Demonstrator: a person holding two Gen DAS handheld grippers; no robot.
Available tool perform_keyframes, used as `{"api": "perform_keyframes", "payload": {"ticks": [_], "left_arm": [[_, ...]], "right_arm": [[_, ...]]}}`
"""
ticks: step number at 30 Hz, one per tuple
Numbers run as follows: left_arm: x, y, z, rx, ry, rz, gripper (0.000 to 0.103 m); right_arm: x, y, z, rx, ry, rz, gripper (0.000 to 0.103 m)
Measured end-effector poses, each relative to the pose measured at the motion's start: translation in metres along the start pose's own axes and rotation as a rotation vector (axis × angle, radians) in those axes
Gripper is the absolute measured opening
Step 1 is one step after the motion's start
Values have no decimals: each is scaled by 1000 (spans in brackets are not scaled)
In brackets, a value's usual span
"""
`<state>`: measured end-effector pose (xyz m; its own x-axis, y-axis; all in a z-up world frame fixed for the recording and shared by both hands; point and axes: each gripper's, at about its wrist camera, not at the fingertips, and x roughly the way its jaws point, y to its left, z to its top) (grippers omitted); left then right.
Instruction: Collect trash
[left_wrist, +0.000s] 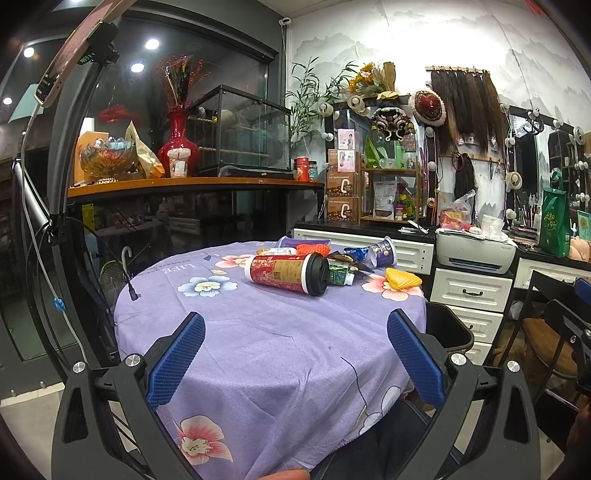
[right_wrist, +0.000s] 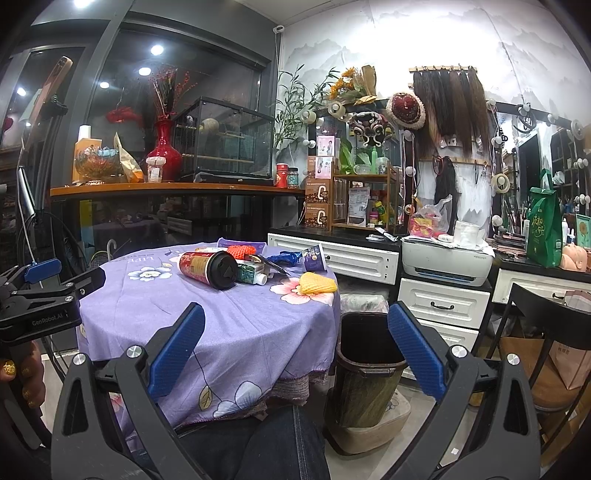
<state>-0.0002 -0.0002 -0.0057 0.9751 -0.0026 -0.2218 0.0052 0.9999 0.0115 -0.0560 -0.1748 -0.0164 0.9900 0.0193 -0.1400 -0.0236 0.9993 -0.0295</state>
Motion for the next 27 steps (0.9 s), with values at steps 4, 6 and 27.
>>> {"api": "perform_keyframes", "payload": {"ticks": [4,6,27], "left_arm": [[0,-3,-4,-1,0,-1,98],[1,-6,-6,0,0,-1,98],[2,-6,-6,1,3,0,98]], "right_arm": [[0,0,0,0,1,-1,98],[0,0,0,2,2,0,98],[0,1,-1,2,3,-1,98]]}}
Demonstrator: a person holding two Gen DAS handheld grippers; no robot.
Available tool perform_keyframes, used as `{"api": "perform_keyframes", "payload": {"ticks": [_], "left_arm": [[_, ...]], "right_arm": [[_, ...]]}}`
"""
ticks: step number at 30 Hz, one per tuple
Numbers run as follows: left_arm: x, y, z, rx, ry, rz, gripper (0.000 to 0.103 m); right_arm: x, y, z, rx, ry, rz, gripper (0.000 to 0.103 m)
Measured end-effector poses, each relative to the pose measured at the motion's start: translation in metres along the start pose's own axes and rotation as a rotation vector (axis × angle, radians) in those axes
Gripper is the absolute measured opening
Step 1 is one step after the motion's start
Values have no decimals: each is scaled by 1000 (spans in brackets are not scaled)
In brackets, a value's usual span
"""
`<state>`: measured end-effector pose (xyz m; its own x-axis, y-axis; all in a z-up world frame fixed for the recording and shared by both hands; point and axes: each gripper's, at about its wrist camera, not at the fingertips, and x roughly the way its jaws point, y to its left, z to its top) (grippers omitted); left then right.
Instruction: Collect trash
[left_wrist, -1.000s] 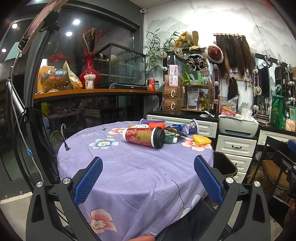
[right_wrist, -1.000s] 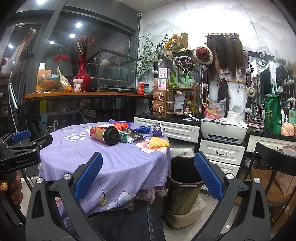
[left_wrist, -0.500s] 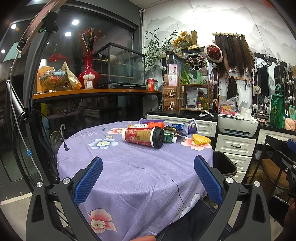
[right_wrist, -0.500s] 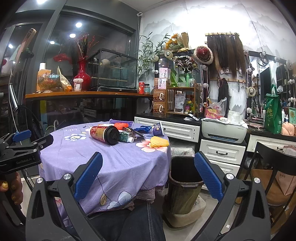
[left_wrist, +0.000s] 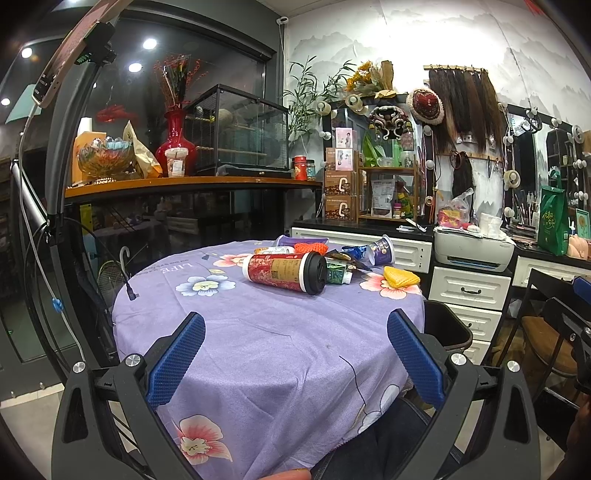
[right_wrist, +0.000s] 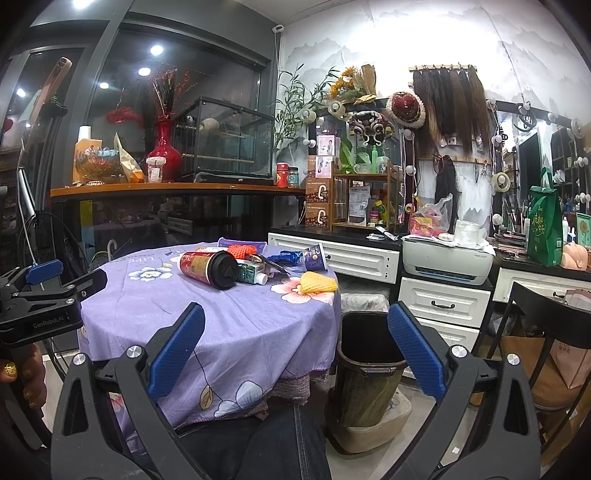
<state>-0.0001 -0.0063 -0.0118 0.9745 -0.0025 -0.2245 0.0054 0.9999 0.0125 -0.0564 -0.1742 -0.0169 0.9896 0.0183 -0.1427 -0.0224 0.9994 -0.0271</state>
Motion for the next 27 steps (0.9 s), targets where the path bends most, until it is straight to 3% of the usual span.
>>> {"api": "perform_keyframes", "payload": {"ticks": [27], "left_arm": [[1,-9,-5,0,5,0,98]], "right_arm": [[7,3,-3,-2,9,-1,98]]}}
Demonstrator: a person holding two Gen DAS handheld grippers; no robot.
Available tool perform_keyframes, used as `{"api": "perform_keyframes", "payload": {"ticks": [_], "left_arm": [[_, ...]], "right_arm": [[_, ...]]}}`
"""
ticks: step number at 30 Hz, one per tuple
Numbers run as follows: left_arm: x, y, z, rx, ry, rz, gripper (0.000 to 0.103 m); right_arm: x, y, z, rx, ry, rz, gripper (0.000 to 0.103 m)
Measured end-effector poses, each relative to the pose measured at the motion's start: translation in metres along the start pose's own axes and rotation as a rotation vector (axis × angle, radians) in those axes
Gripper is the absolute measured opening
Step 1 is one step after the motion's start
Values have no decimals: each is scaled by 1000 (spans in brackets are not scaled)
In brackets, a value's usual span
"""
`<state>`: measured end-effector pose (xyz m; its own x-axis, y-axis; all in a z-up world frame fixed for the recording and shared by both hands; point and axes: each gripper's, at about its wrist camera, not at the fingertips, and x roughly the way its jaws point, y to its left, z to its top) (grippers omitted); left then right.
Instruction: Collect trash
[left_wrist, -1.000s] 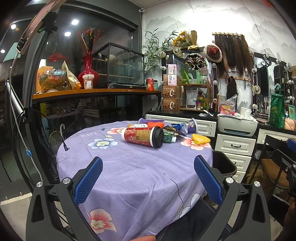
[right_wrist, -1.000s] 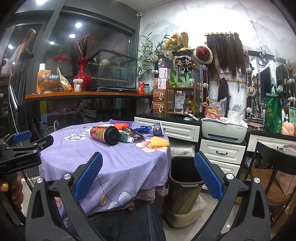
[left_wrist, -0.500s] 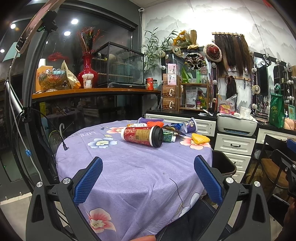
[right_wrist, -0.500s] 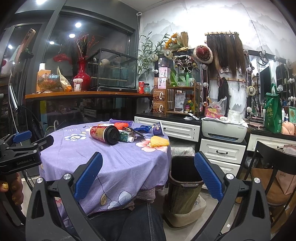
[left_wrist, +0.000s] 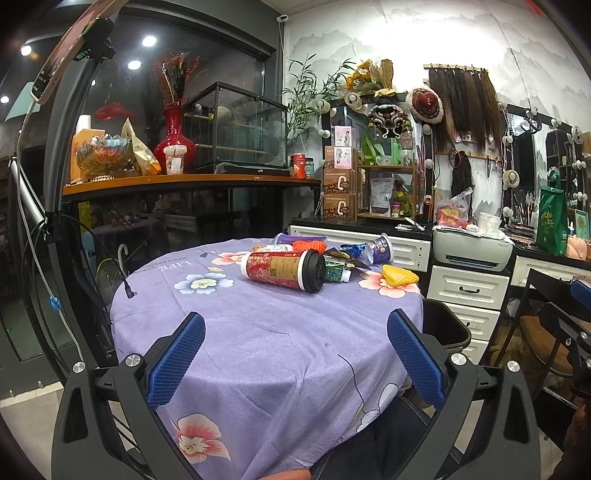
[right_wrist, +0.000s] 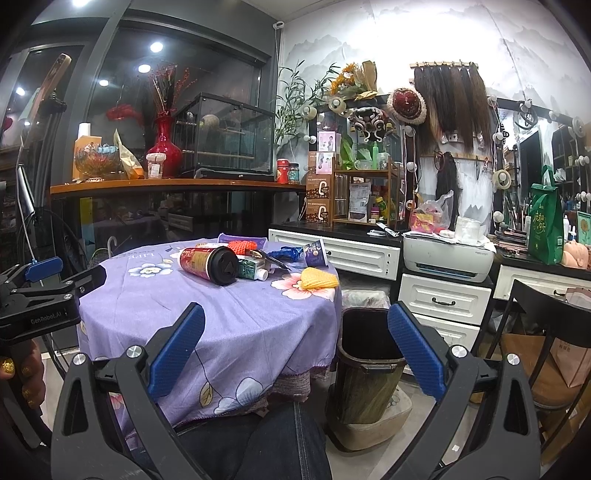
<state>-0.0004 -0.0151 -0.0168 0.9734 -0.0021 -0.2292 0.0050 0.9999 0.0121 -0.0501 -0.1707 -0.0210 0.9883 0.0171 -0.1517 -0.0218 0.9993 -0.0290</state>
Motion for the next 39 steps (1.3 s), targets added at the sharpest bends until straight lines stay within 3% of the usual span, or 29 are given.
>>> {"api": "perform_keyframes", "payload": {"ticks": [9,18,25,28,35,39], "left_arm": [[7,-21,-15,18,42,-12,98],[48,-5,-12,35,195,-32,98],[97,11,-5,32,302,-66,98],[123,23,0,7,355,-111,98],[168,35,10,32,428,-75,98],[193,41,18,-20,475,-78,98]], "right_arm": [[13,1,-10,-8,39,-7,98],[54,-6,-38,-21,221,-2,98],[99,5,-36,-101,274,100,98],[122,11,-29,-136,255,152,98],[185,28,-17,-192,314,242,98],[220,37,-10,-218,351,287,98]]}}
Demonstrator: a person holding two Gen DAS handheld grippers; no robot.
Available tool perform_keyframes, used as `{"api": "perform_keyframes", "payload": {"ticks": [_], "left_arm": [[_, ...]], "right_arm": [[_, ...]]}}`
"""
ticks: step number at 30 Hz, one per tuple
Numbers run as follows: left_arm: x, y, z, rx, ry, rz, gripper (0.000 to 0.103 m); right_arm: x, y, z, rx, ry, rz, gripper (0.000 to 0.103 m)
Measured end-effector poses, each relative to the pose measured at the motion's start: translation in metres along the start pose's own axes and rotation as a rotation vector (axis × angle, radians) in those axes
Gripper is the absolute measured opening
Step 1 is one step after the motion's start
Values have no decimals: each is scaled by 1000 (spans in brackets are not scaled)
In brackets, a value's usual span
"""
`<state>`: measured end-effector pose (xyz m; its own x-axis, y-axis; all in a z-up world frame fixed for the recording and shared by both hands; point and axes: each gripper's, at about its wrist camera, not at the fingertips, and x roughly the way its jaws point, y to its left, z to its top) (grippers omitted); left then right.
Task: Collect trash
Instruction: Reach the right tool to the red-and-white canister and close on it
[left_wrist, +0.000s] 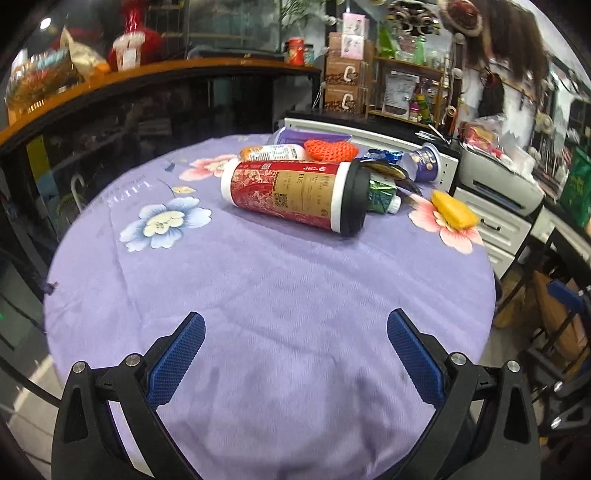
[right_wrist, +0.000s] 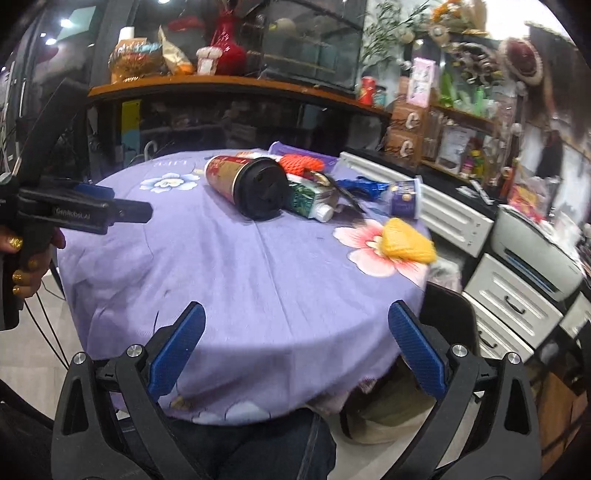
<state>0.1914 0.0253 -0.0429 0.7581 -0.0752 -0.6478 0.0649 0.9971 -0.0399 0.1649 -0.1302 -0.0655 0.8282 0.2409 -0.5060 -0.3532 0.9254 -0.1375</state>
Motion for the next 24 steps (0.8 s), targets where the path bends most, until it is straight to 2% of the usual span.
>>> {"api": "perform_keyframes", "payload": {"ticks": [3,6,10,13,19,22,24], "left_arm": [[10,6,13,-20,20,7,98],[10,14,22,-3,-2,56,98],[6,35,36,18,-37,137,98],[5,58,46,-6,-45,160,98],[10,96,52,-55,-34,165,98],[13,107,51,-61,-22,150,98],[15,113,51,-69,-16,131,98]], "right_arm": [[25,2,22,-39,48,51,98],[50,9,55,-116,73,101,98],[91,30,110,-222,101,165,98],[126,52,152,-299,137,209,98],[196,95,205,-465,263,206,95],[229,112,215,-566,367,209,93],[247,119,218,-615,407,167,89]]}}
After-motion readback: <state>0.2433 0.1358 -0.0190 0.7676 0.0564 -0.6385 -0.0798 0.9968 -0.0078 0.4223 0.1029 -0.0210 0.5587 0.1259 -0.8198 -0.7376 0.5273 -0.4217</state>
